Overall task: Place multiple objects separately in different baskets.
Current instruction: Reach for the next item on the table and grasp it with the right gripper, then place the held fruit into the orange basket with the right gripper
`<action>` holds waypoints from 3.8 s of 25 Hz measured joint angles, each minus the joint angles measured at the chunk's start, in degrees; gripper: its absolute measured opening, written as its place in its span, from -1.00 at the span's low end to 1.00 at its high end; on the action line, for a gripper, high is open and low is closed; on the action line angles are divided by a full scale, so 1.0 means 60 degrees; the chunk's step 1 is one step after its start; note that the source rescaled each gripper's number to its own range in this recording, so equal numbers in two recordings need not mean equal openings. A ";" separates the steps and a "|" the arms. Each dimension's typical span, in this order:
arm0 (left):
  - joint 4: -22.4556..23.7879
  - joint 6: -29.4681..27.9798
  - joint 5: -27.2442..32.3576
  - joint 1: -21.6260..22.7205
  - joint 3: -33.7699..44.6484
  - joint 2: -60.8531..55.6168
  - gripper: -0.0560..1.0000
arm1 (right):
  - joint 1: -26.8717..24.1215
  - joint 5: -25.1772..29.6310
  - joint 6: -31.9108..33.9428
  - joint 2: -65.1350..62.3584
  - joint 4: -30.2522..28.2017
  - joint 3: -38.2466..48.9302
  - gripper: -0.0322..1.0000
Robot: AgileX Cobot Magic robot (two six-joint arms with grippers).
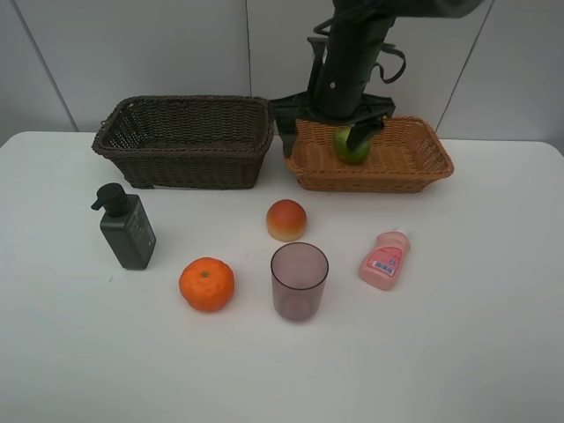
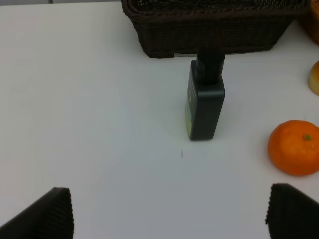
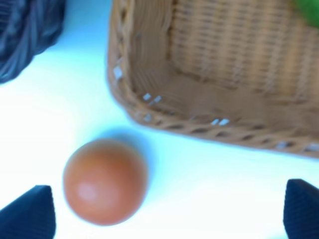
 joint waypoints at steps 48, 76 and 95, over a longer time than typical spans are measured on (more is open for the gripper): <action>0.0000 0.0000 0.0000 0.0000 0.0000 0.0000 1.00 | 0.1681 -0.2953 0.7821 0.1956 -0.3801 0.1540 1.00; 0.0000 0.0000 0.0000 0.0000 0.0000 0.0000 1.00 | 0.1681 -0.3055 0.7789 0.2100 -0.3785 0.1540 -0.72; 0.0000 0.0000 0.0000 0.0000 0.0000 0.0000 1.00 | 0.1110 -0.1603 -0.1096 -0.0060 0.0939 0.1540 -0.72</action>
